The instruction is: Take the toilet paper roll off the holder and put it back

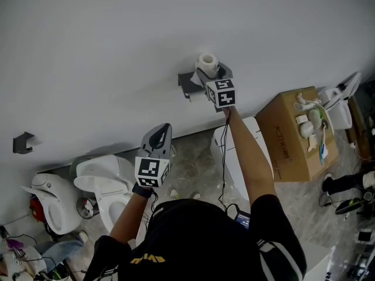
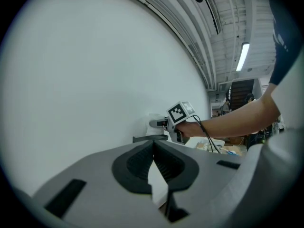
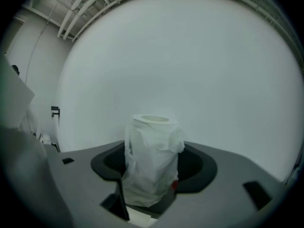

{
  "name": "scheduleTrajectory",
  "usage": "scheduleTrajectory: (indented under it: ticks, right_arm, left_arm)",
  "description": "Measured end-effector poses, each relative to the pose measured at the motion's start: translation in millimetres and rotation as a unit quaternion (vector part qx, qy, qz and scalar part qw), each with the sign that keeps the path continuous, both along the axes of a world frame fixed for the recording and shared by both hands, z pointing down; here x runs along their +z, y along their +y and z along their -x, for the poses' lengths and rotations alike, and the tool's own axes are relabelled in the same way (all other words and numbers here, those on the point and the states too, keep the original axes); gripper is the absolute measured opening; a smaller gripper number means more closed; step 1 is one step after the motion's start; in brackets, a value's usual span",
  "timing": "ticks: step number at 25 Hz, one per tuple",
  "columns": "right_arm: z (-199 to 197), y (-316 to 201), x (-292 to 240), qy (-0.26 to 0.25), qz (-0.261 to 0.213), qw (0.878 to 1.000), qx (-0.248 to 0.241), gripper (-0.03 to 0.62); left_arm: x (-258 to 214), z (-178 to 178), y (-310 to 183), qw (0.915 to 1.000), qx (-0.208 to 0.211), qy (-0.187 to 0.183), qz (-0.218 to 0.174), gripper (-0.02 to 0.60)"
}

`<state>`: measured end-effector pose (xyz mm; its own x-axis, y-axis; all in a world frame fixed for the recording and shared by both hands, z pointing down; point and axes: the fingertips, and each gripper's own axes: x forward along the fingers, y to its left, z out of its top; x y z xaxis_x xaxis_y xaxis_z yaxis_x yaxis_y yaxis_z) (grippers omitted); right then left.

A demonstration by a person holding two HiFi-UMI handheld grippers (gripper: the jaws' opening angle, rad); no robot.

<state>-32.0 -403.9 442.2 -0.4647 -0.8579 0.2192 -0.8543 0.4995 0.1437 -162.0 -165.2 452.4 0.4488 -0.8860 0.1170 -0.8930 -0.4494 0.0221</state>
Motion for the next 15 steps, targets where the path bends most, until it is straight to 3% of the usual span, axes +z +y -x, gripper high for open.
scheduleTrajectory:
  ticks: [15]
  right_arm:
    - [4,-7,27,-0.003,0.006,1.000,0.024,0.281]
  left_arm:
    - [5,12,3,1.0000,-0.008,-0.001,0.005,0.011]
